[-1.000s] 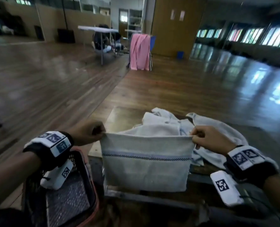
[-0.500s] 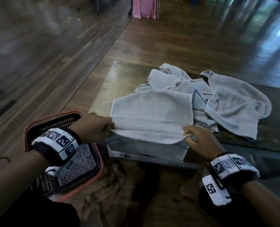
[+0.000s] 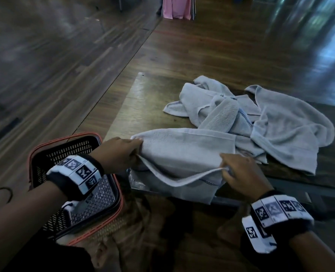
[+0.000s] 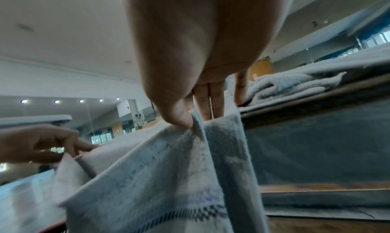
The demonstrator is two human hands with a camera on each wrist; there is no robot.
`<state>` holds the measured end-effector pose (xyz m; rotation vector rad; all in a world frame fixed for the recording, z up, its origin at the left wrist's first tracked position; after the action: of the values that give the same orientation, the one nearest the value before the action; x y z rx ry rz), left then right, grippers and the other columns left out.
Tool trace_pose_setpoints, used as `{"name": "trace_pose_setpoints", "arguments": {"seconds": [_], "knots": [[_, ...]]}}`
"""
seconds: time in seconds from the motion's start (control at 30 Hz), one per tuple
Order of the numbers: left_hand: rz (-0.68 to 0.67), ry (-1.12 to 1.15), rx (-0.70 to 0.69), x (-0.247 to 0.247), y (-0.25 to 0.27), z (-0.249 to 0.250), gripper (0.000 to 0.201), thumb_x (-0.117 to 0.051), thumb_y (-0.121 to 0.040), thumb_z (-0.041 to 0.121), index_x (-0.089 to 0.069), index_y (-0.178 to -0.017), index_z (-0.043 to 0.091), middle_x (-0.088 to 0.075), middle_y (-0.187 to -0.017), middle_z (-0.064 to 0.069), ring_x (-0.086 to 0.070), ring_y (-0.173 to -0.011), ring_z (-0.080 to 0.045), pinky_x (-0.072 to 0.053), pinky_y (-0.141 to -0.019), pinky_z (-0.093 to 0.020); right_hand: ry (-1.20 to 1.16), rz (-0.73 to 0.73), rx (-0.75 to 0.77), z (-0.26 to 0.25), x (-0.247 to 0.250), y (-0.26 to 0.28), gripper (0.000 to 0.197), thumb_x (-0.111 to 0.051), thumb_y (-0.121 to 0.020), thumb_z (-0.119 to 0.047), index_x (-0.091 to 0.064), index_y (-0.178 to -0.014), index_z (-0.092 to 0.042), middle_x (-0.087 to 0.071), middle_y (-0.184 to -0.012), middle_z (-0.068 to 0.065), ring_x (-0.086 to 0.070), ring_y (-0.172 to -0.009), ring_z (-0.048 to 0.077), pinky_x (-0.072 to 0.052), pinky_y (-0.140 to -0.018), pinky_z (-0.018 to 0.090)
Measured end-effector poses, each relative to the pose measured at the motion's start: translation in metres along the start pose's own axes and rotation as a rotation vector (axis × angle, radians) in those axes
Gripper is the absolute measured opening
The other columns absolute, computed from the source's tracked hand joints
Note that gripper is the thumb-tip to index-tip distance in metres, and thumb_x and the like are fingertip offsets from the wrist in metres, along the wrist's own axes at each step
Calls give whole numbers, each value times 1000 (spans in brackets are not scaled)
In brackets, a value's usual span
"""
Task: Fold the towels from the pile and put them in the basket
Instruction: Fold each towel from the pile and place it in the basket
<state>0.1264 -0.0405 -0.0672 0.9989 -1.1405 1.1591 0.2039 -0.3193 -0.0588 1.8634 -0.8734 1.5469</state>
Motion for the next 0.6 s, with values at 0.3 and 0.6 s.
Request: {"name": "trace_pose_setpoints", "arguments": {"seconds": [0.3, 0.6], "knots": [[228, 300, 81, 29, 9, -11, 12, -57, -87, 17, -56, -98, 17, -65, -95, 0, -60, -84, -20, -48, -70, -32, -302, 129, -98, 23, 11, -2, 3, -52, -89, -17, -52, -90, -19, -67, -83, 5, -62, -74, 22, -51, -68, 43], [67, 314, 160, 19, -55, -13, 5, -59, -85, 15, -56, -90, 13, -64, -116, -7, -57, -108, -23, -45, -91, -35, -214, 168, -256, 43, 20, -44, 7, -57, -85, -12, -61, -89, -14, -63, -96, 7, -59, -88, 29, -47, -74, 38]]}}
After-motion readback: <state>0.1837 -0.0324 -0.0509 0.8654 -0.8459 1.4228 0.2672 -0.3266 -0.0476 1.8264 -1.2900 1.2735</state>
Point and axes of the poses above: each hand's wrist, its own y-axis away from the middle knuckle, its own x-axis out of the back of the hand, z = x × y, the point moved 9 cm from there along -y, towards the middle knuckle
